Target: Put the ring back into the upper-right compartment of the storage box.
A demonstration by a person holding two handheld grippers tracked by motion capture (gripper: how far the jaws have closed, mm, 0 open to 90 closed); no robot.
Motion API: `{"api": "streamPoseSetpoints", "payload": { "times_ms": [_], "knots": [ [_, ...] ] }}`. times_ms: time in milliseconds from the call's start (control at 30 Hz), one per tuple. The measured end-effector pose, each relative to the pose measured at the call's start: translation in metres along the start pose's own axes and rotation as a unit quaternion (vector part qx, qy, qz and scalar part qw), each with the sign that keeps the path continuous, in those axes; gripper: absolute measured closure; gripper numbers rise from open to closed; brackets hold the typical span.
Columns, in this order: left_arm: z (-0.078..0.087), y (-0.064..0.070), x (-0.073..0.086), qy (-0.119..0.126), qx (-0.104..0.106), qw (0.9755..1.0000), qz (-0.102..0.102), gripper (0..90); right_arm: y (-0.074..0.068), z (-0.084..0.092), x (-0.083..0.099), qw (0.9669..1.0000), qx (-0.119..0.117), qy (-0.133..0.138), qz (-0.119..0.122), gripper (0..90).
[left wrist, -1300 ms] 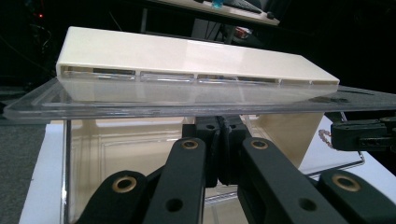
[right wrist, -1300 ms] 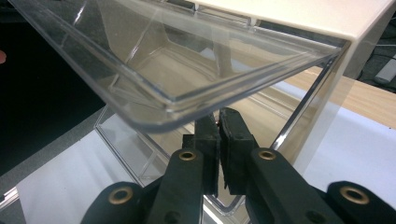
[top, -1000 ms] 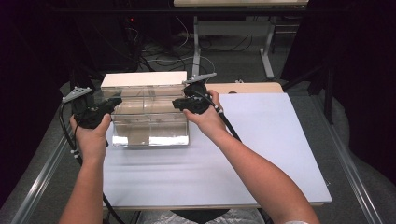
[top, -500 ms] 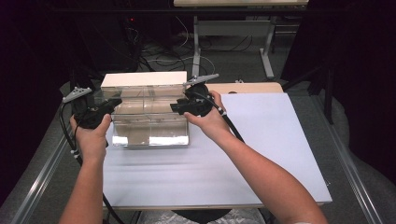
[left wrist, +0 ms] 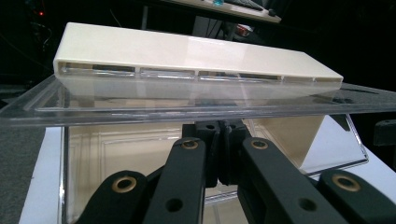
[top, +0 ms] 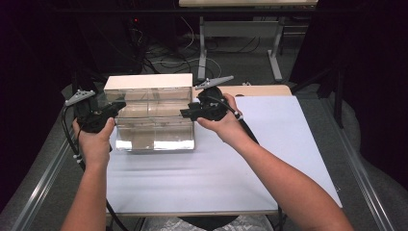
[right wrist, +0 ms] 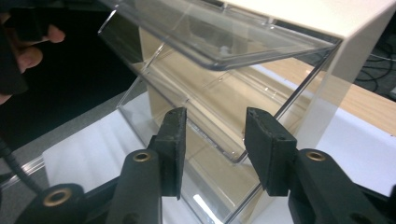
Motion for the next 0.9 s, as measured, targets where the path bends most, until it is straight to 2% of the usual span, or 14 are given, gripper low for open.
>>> {"api": "streamPoseSetpoints", "payload": {
  "times_ms": [233,367,600,767,900],
  "knots": [
    [0.0,0.001,0.0,-0.001,0.0,1.0,-0.001,90.0,-0.002,0.006,0.0,0.9997,-0.002,-0.019,0.018,46.1],
    [0.0,0.001,0.0,-0.002,0.001,1.0,-0.001,90.0,-0.002,0.01,-0.001,0.9994,-0.001,-0.028,0.02,43.4],
    [-0.003,0.002,0.001,-0.004,0.003,1.0,-0.002,90.0,-0.004,0.019,-0.006,0.9994,-0.013,-0.029,0.012,42.8],
    [-0.003,0.001,0.0,-0.003,0.005,1.0,-0.001,90.0,-0.008,0.026,-0.014,0.999,0.002,-0.031,0.033,43.0],
    [-0.003,0.001,0.001,-0.004,0.005,1.0,-0.002,90.0,-0.007,0.032,-0.02,0.9989,0.016,-0.038,0.025,47.2]
  ]
}}
Point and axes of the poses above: each handheld gripper's, and its own axes: z roughly backward along the jaws, x roughly out of its underside, y roughly to its right, the point moved 1 cm from there along -z, roughly forward along the jaws, and after that the axes turned 1 degree about x, right-handed, at the moved point
